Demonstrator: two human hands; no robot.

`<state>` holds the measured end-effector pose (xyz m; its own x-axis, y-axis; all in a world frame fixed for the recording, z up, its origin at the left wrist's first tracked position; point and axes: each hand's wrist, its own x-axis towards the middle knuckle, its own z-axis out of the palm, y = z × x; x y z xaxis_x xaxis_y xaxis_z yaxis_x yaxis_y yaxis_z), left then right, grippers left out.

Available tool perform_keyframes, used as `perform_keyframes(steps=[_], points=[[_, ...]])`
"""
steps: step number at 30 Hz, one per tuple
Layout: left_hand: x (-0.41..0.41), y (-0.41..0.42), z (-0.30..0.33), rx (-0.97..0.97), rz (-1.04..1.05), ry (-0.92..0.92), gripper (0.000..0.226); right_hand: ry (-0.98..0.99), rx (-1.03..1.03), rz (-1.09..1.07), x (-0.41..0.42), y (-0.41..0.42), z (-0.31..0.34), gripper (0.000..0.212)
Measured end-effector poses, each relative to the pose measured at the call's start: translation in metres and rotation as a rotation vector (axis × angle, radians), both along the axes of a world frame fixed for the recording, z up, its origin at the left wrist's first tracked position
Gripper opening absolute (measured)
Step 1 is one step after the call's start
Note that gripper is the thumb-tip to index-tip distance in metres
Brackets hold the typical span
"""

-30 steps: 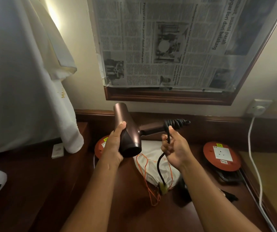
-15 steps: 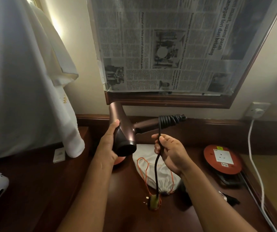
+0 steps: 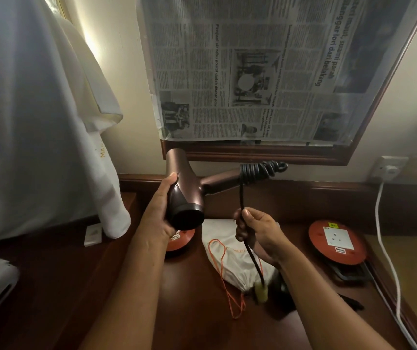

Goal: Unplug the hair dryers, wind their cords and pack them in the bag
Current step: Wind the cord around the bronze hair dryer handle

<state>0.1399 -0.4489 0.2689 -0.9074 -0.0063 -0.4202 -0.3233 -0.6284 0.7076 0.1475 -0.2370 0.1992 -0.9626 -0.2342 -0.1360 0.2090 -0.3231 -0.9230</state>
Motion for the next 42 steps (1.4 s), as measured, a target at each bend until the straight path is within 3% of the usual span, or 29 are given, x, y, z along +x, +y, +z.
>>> perform_keyframes(steps=[6, 12, 18, 25, 30, 33, 36, 39, 42], points=[[0.003, -0.003, 0.002, -0.010, -0.029, 0.036, 0.059, 0.074, 0.169, -0.050, -0.002, -0.001, -0.002, 0.030], [0.005, -0.011, 0.007, 0.032, -0.084, 0.100, 0.067, 0.059, 0.465, 0.029, 0.000, 0.004, -0.014, 0.060], [0.008, -0.017, 0.017, -0.041, -0.130, 0.054, 0.070, 0.023, 0.352, 0.008, -0.007, 0.012, -0.016, 0.043], [0.007, -0.024, 0.006, -0.060, -0.198, 0.070, 0.075, 0.108, 0.533, -0.055, -0.017, 0.028, 0.006, 0.040], [0.009, -0.027, 0.004, -0.092, -0.192, 0.080, 0.071, 0.201, 1.054, -0.015, -0.032, 0.044, 0.025, 0.021], [0.010, -0.028, 0.004, -0.105, -0.208, 0.083, 0.070, 0.346, 1.024, 0.018, -0.036, 0.062, 0.043, 0.030], [0.008, -0.030, 0.003, -0.140, -0.249, 0.076, 0.070, 0.419, 1.235, 0.144, -0.052, 0.070, 0.065, 0.016], [0.007, -0.029, 0.000, -0.227, -0.287, 0.042, 0.073, 0.439, 1.482, 0.150, -0.064, 0.070, 0.085, 0.039], [0.006, -0.027, -0.006, -0.283, -0.305, 0.036, 0.078, 0.560, 1.717, 0.182, -0.066, 0.068, 0.100, 0.046]])
